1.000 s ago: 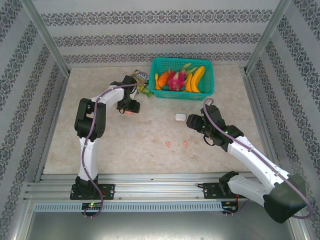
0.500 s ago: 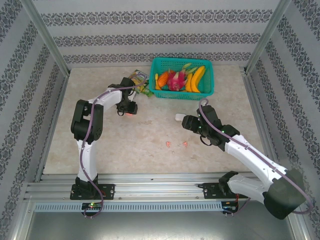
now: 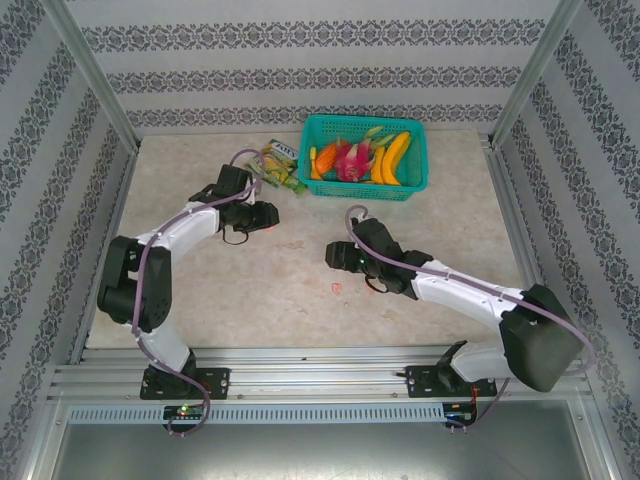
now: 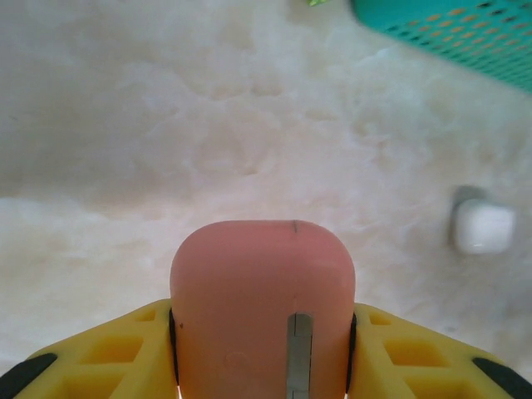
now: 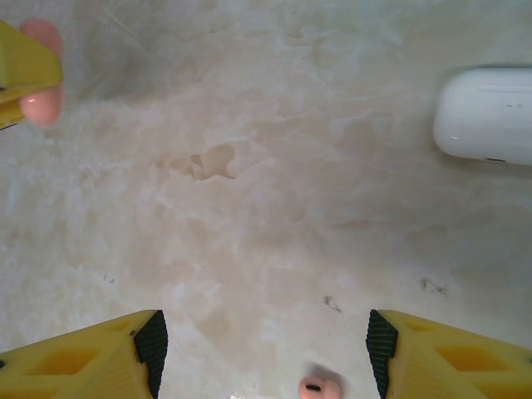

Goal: Insert the wireless bluetooth earbuds into the charging case

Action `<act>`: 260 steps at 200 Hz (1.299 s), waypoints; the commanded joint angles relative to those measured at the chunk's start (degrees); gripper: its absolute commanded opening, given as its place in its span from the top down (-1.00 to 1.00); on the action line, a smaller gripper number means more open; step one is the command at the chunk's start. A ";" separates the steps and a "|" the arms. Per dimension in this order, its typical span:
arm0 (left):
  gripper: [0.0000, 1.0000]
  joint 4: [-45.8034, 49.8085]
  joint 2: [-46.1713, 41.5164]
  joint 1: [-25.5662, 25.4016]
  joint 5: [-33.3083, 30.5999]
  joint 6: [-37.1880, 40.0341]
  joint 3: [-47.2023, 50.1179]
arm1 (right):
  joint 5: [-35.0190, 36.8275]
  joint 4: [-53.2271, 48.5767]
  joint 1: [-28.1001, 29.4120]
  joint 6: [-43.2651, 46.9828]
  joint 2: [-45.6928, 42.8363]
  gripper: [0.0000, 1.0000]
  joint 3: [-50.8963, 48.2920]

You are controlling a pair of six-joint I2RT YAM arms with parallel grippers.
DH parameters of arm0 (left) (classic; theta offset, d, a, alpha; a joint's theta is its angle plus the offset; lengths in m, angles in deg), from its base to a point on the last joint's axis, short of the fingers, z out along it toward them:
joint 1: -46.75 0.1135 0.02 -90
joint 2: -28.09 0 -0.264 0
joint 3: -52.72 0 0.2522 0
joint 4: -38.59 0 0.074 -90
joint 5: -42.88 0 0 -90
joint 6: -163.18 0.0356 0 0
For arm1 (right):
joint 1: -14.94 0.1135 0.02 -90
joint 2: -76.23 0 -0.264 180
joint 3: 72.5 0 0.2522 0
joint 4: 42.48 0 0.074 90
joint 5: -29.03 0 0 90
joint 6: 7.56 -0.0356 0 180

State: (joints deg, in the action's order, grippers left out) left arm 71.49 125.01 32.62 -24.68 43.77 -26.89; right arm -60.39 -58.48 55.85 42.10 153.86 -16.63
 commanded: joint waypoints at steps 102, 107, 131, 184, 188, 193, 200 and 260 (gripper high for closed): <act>0.41 -23.61 -12.82 -2.64 -6.10 -42.65 13.28 | 4.10 39.51 6.99 -1.85 10.80 -0.32 -3.69; 0.42 -23.37 -13.20 -2.82 -6.66 -43.63 13.43 | 3.87 40.45 7.06 -1.85 11.47 -0.33 -3.27; 0.42 -20.61 -14.65 -4.21 -9.43 -47.36 13.44 | 2.28 44.76 6.99 -1.85 14.84 -0.31 -1.26; 0.41 -19.31 -16.03 -7.41 -11.34 -53.30 13.86 | -0.29 49.24 7.06 -2.05 20.31 -0.28 3.35; 0.41 -19.10 -16.06 -7.52 -11.44 -53.37 13.74 | -0.31 49.33 7.00 -2.00 20.45 -0.28 3.51; 0.42 -18.81 -16.21 -7.66 -11.39 -53.36 13.53 | -0.32 49.41 7.00 -1.94 20.59 -0.28 3.75; 0.41 -18.59 -16.27 -7.96 -11.44 -53.30 13.41 | -0.35 49.52 7.00 -1.85 20.70 -0.28 3.99; 0.43 -18.23 -16.62 -9.46 -11.54 -53.94 13.15 | -2.63 49.26 5.57 -1.63 21.60 -0.25 5.94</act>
State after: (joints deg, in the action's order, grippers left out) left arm 51.97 110.06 24.23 -35.39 -8.36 -13.25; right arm -60.87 -11.73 61.95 40.55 174.47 -12.57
